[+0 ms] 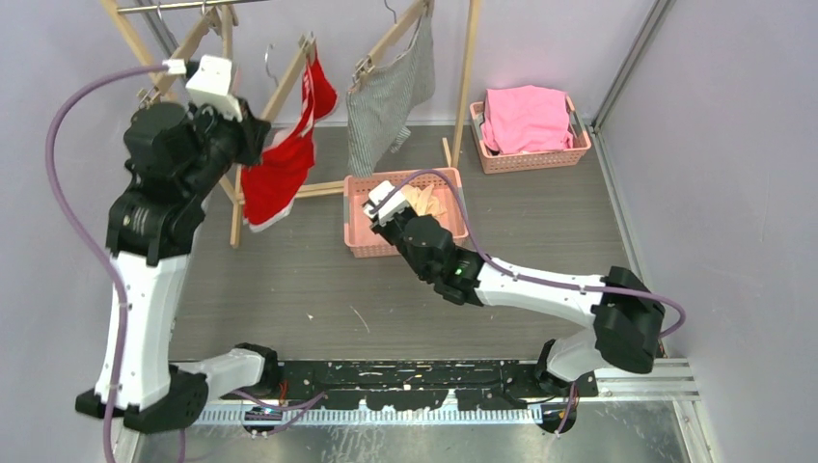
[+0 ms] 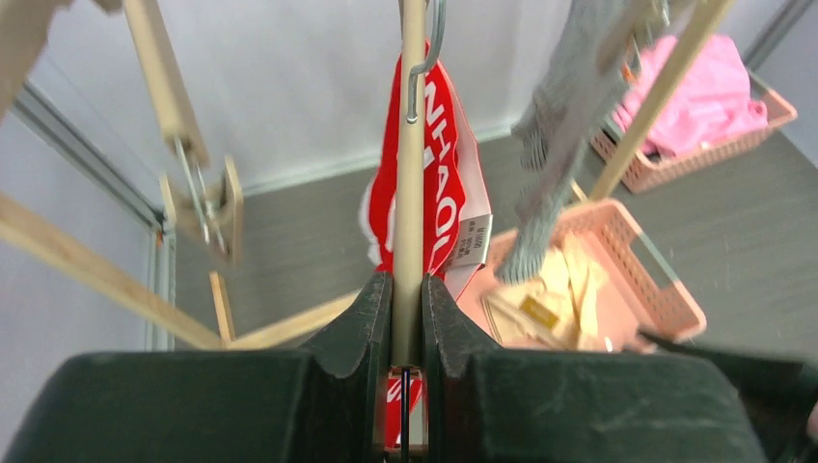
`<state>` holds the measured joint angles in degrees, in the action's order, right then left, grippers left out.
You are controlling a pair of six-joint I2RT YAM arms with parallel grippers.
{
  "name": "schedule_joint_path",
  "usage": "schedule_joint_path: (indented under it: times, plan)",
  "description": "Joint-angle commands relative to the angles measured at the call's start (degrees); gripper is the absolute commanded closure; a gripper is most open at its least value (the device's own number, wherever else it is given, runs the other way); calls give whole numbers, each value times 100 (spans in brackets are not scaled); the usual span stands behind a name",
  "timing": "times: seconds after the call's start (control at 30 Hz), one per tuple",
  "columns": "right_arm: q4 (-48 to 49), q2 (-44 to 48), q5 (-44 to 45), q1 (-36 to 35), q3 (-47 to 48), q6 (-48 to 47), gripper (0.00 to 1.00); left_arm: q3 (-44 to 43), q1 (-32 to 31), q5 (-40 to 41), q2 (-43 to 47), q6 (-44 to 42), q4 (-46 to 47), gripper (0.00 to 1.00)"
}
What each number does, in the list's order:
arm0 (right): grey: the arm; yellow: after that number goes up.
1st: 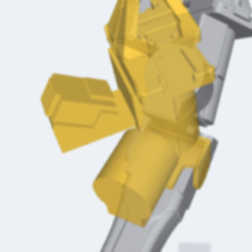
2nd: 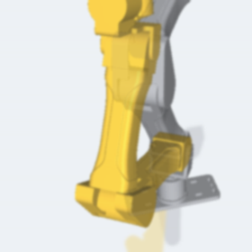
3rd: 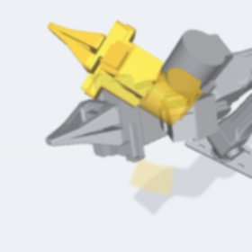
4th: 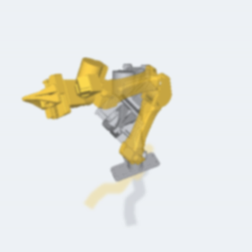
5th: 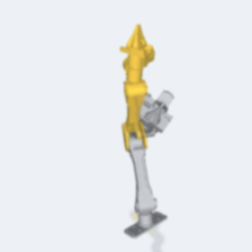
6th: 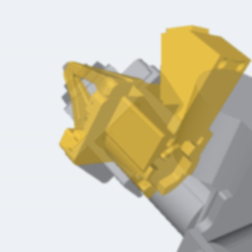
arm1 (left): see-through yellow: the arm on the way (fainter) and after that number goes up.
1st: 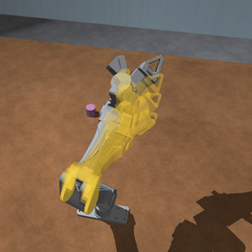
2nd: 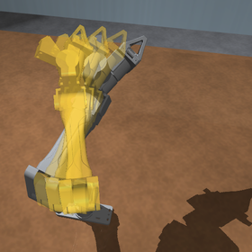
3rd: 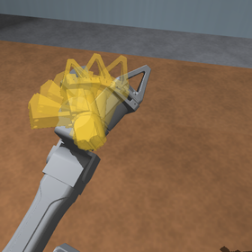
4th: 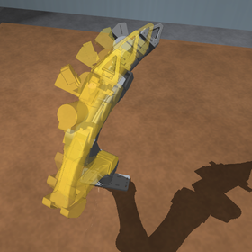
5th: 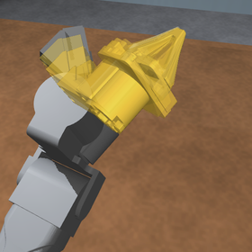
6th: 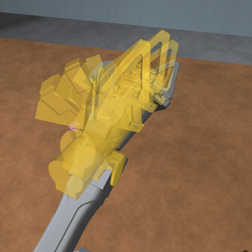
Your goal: Remove the underwear clipped to the hanger
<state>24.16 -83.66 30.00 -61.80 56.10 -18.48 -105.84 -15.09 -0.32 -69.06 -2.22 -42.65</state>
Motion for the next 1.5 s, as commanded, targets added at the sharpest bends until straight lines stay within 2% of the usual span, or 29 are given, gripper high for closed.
schedule_joint_path:
  times: [0.0,0.2,0.37,0.5,0.57,0.8,0.87,1.0,1.2,1.47]
  plan:
    - [139,792,356,58,-54,256,71,578,-4,-326,1025,160,-302,100]
    - [-706,1645,133,585,-241,878,66,1417,-6,-1349,1908,321,-1221,100]
    - [-1206,2365,-475,1250,-530,1329,60,1937,-19,-2574,2248,196,-1583,100]
    - [-1719,2780,-1280,1604,-499,1590,58,2263,-15,-2962,2574,221,-1588,100]
    - [-1998,2940,-1660,1651,-358,1637,52,2420,-16,-3226,2730,252,-1519,100]
    - [-2229,3353,-3922,1720,-237,1629,41,3138,-17,-4395,3064,925,-510,100]
    - [-2223,3463,-4341,1747,-210,1629,33,3186,-15,-4637,3069,995,-281,100]
    - [-2199,3703,-5201,1767,-134,1512,30,3231,-12,-4854,3103,1026,-63,100]
    - [-2162,4007,-5729,1771,-67,1310,25,3369,-11,-5476,3169,998,252,100]
    - [-2138,4181,-5626,1785,-9,1112,24,3573,-12,-5948,3268,883,422,100]
